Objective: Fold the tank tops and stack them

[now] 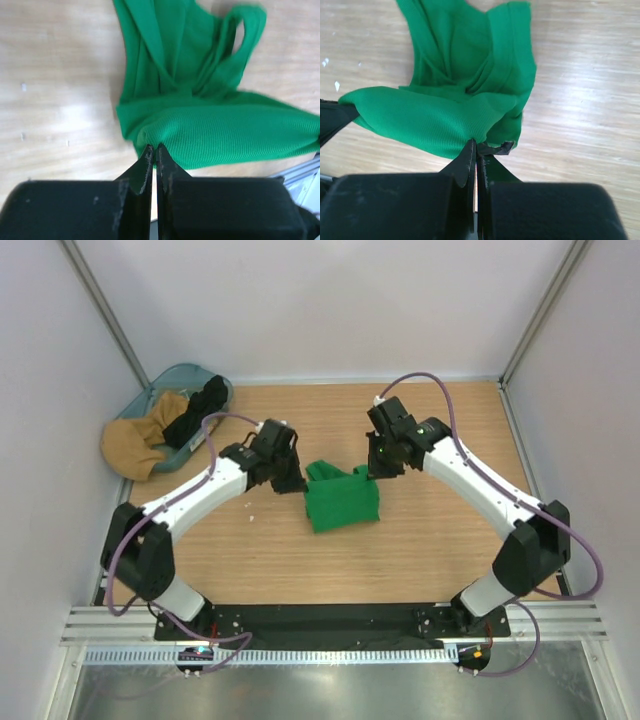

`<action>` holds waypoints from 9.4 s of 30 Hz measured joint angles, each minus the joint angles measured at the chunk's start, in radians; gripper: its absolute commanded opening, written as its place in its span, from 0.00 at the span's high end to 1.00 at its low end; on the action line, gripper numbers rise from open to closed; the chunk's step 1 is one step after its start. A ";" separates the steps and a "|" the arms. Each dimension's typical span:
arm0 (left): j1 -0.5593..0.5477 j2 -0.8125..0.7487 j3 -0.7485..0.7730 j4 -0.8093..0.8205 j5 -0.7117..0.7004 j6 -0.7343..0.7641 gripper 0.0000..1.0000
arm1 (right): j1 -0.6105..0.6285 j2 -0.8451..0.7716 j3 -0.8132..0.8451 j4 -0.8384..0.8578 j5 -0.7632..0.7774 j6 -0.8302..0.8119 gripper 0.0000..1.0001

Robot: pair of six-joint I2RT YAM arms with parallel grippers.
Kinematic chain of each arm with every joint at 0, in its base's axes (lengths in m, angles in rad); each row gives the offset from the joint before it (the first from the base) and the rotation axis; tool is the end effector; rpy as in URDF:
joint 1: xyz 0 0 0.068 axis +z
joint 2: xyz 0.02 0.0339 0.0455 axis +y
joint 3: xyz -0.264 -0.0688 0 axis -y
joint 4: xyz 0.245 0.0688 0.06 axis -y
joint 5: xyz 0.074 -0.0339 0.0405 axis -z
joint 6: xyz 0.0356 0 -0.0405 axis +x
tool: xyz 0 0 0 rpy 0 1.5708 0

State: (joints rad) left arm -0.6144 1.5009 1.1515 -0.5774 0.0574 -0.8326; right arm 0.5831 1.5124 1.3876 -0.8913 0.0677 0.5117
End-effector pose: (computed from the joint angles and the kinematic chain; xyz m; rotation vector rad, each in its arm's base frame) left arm 0.2587 -0.1850 0.2618 -0.2607 2.6109 -0.6359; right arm 0.2625 0.1702 0.3130 -0.0682 2.6156 0.3120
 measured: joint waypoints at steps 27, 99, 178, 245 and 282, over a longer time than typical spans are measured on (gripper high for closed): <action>0.177 0.790 0.791 -0.087 0.040 0.178 0.41 | -0.292 0.668 0.413 0.155 -0.055 -0.014 0.46; 0.003 0.304 -0.100 0.370 -0.023 0.005 0.78 | -0.291 0.196 -0.487 0.649 -0.381 0.036 0.69; 0.040 -0.266 -0.175 -0.074 -0.413 0.079 0.46 | -1.076 -0.553 -0.606 0.389 0.216 0.363 0.00; 0.718 0.761 0.907 -0.108 -0.281 0.028 1.00 | -0.040 -0.310 -0.879 0.884 0.087 0.039 0.10; 0.294 -0.171 -0.009 0.168 0.058 -0.017 0.14 | -0.039 -0.434 -0.918 0.873 0.191 0.034 0.10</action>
State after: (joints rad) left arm -0.3206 1.3304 1.1427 -0.4095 0.1150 -0.8494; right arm 0.5442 1.0782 0.4694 -0.0181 0.2584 0.5457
